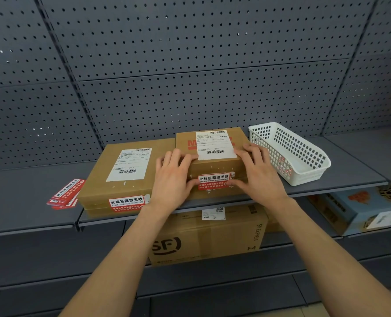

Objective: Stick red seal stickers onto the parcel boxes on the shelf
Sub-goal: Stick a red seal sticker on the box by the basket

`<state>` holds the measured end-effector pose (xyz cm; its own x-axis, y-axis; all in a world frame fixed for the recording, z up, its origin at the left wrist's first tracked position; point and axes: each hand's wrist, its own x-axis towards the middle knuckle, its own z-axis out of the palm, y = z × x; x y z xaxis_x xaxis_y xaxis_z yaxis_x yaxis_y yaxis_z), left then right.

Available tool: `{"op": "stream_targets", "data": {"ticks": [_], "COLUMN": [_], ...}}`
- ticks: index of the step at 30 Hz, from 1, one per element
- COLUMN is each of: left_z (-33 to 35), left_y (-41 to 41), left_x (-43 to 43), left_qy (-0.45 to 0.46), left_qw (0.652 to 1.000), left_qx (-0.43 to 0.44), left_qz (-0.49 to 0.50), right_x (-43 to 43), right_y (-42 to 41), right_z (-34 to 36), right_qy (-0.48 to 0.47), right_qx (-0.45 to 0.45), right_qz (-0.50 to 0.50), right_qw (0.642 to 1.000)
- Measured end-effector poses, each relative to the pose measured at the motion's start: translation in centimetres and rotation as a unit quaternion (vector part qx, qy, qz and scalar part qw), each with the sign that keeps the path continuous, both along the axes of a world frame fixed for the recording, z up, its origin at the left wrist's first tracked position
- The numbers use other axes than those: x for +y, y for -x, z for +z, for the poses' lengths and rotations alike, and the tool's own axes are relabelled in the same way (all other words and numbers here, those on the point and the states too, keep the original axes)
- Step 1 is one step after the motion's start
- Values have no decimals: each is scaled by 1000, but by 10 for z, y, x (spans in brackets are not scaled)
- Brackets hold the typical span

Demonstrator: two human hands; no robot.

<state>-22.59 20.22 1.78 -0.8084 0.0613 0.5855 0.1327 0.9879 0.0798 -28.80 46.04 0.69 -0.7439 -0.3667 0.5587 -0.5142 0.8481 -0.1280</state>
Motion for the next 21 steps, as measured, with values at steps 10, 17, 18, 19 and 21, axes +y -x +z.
{"op": "stream_targets", "data": {"ticks": [10,17,18,19,21], "left_z": [2,2,2,2,2], "left_y": [1,2,1,1,1], "left_x": [-3,-4,-4,-4,-4], "left_qy": [-32,-42,-42,-43,-44], "left_qw": [999,999,999,999,999], "left_qx": [-6,-13,-12,-13,-15], "left_qz": [-24,-24,-24,-23,-22], "right_x": [2,4,4,4,4], "right_y": [3,6,6,6,6], "right_z": [-2,-1,-2,-2,-1], "right_qy": [0,11,12,12,16], "right_qx": [3,14,12,9,5], "right_qz": [3,10,10,11,13], "right_qw": [1000,1000,1000,1000,1000]}}
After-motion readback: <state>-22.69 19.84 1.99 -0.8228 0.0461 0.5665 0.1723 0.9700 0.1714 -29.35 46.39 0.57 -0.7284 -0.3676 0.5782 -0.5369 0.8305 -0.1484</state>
